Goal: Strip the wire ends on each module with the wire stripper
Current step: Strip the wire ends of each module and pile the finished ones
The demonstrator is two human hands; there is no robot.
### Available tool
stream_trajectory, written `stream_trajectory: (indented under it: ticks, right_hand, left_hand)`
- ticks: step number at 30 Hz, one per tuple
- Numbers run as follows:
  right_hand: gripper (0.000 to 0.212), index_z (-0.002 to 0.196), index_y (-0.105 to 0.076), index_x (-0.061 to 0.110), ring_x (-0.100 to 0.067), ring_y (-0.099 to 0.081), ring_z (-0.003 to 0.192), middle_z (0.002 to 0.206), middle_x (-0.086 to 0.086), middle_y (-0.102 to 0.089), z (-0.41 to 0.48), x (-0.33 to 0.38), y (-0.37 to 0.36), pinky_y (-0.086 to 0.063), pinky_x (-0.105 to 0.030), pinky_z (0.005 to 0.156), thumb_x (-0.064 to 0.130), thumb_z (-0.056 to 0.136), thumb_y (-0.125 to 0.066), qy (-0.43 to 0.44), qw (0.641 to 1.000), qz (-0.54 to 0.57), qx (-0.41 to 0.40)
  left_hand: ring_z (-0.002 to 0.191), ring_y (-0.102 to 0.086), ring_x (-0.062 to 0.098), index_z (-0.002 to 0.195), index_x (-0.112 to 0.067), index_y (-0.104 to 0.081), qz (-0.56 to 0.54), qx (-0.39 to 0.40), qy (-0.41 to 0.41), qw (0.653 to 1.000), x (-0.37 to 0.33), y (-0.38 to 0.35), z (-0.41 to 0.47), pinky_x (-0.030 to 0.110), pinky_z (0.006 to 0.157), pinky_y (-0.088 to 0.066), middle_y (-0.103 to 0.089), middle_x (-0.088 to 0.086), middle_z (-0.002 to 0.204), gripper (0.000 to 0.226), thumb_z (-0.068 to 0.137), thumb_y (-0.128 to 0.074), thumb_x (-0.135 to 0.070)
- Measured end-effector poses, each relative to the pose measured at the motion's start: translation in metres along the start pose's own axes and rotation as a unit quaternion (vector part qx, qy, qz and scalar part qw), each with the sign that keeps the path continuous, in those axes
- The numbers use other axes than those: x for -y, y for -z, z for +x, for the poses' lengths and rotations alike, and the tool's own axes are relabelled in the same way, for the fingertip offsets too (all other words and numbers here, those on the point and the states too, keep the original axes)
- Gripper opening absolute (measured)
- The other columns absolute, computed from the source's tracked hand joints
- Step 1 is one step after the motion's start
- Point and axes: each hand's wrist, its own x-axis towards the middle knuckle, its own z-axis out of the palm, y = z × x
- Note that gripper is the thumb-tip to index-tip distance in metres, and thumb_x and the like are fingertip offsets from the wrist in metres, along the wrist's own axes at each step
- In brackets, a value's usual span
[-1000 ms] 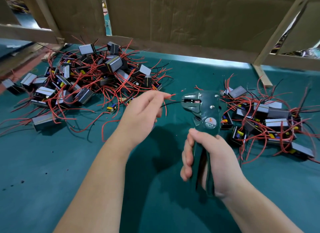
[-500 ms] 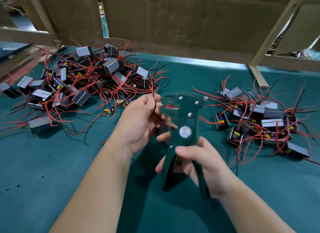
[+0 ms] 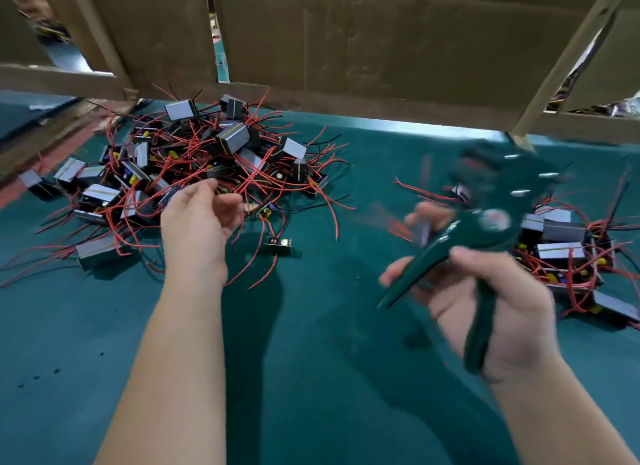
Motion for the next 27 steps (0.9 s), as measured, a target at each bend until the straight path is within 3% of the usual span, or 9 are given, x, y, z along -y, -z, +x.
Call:
stream_trajectory:
  ticks: [4,8,11,13,16,19,23,25,27]
  right_hand:
    - [0.036,0.118,-0.055,0.013,-0.036,-0.067,0.077,0.088,0.0,-0.068,0.006,0.013,0.016,-0.055,-0.05,0.079,0.006,0.084,-0.043,0.115,0.981,-0.086,-0.134]
    - [0.013,0.093,-0.054,0.013,-0.044,-0.068,0.084,0.078,-0.006,-0.059,0.007,0.012,0.022,-0.056,-0.056,0.076,0.003,0.086,-0.052,0.135,0.951,-0.17,-0.222]
    - [0.021,0.097,-0.056,0.012,-0.041,-0.069,0.082,0.081,-0.011,-0.055,0.007,0.009,0.022,-0.058,-0.053,0.074,0.011,0.076,-0.056,0.133,0.95,-0.185,-0.213]
    - [0.022,0.097,-0.056,0.01,-0.04,-0.069,0.08,0.085,-0.016,-0.053,0.006,0.008,0.02,-0.057,-0.055,0.073,0.011,0.075,-0.056,0.133,0.952,-0.186,-0.205]
    - [0.02,0.093,-0.063,0.017,-0.037,-0.069,0.077,0.089,-0.019,-0.053,0.005,0.005,0.019,-0.058,-0.052,0.07,0.011,0.075,-0.056,0.129,0.958,-0.177,-0.186]
    - [0.015,0.086,-0.064,0.017,-0.037,-0.069,0.074,0.081,-0.004,-0.062,0.005,0.003,0.019,-0.058,-0.05,0.069,0.011,0.075,-0.056,0.128,0.959,-0.182,-0.176]
    - [0.023,0.101,-0.06,0.012,-0.041,-0.068,0.075,0.082,0.001,-0.063,0.006,0.001,0.018,-0.058,-0.053,0.072,0.007,0.079,-0.054,0.125,0.96,-0.181,-0.172]
    - [0.028,0.107,-0.059,0.01,-0.044,-0.068,0.078,0.08,-0.004,-0.06,0.005,0.001,0.018,-0.057,-0.055,0.074,0.006,0.08,-0.053,0.121,0.96,-0.18,-0.174]
    - [0.034,0.109,-0.061,0.011,-0.045,-0.067,0.078,0.083,-0.009,-0.06,0.006,0.001,0.017,-0.058,-0.053,0.072,0.009,0.076,-0.054,0.116,0.961,-0.176,-0.179]
  left_hand:
    - [0.06,-0.058,0.006,0.094,-0.022,-0.054,0.126,-0.062,-0.072,0.987,0.007,0.007,0.007,0.016,0.049,-0.044,-0.063,-0.002,0.087,0.021,0.092,-0.042,-0.005]
    - [0.07,-0.053,-0.008,0.109,-0.027,-0.056,0.351,-0.048,-0.132,0.926,0.017,0.007,0.009,0.026,0.073,-0.039,-0.055,-0.001,0.115,0.031,0.086,-0.048,-0.008]
    - [0.095,-0.057,0.009,0.118,-0.021,-0.059,0.455,-0.034,-0.167,0.874,0.022,0.01,0.006,0.021,0.083,-0.034,-0.06,0.0,0.119,0.033,0.087,-0.053,-0.01]
    - [0.092,-0.057,0.01,0.111,-0.017,-0.067,0.472,-0.052,-0.186,0.86,0.021,0.011,0.006,0.017,0.083,-0.035,-0.068,0.0,0.109,0.025,0.089,-0.056,-0.013]
    - [0.075,-0.065,0.012,0.095,-0.019,-0.073,0.395,-0.038,-0.16,0.904,0.018,0.01,0.007,0.025,0.081,-0.051,-0.072,-0.002,0.083,0.014,0.09,-0.06,-0.014]
    - [0.063,-0.069,0.01,0.089,-0.013,-0.071,0.267,-0.025,-0.084,0.96,0.019,0.009,0.008,0.028,0.064,-0.057,-0.07,-0.004,0.072,0.012,0.092,-0.06,-0.016]
    - [0.065,-0.072,0.012,0.102,-0.009,-0.07,0.239,-0.024,-0.062,0.969,0.019,0.008,0.008,0.029,0.067,-0.058,-0.072,-0.001,0.069,0.026,0.082,-0.071,-0.027]
    - [0.069,-0.072,0.012,0.113,-0.005,-0.066,0.18,-0.022,-0.072,0.981,0.017,0.004,0.005,0.024,0.064,-0.056,-0.073,0.004,0.079,0.033,0.084,-0.071,-0.02]
    - [0.071,-0.072,0.011,0.11,-0.004,-0.066,0.106,-0.024,-0.08,0.991,0.015,0.002,0.002,0.019,0.063,-0.054,-0.072,0.005,0.081,0.021,0.09,-0.065,-0.01]
